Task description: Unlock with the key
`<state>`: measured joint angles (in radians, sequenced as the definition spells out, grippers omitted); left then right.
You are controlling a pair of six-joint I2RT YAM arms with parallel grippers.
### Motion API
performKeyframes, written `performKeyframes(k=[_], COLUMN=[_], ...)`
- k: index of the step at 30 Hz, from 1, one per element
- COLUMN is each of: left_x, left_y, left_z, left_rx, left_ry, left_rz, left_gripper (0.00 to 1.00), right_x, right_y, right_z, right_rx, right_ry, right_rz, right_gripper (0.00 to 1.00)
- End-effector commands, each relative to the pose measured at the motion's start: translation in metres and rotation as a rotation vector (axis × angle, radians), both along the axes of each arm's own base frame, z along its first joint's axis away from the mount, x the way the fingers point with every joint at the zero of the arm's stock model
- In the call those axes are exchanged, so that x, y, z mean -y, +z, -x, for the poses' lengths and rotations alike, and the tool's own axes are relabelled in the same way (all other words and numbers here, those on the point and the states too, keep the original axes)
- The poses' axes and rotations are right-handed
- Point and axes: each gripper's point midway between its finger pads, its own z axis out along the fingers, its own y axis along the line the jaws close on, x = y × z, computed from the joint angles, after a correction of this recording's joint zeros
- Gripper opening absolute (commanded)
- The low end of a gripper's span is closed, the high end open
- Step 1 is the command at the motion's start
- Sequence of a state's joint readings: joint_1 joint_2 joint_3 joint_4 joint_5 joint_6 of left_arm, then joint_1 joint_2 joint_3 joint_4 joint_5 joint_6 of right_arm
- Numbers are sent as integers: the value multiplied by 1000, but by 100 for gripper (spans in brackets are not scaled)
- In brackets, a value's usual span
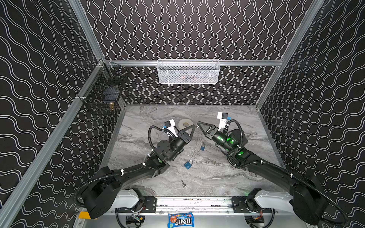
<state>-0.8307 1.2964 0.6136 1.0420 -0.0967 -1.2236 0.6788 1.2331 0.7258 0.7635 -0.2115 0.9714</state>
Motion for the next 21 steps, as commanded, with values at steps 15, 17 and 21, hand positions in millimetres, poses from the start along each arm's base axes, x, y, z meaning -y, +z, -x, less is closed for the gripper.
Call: performKeyframes(k=[15,17,21], left_x=[9,11,10], left_y=[22,20,16], left_z=[5,5,4], left_rx=[120,115,111], left_ry=[-33,-43,-44], left_rz=[12,-6,-73], left_gripper=[0,0,0], right_x=[3,3,8], right_y=[9,12,18], right_z=[0,1,4], right_rx=[35,44,66], right_ry=[-15,-13,-28], right_rz=[-34,-34,-21], right_gripper=[0,1,20])
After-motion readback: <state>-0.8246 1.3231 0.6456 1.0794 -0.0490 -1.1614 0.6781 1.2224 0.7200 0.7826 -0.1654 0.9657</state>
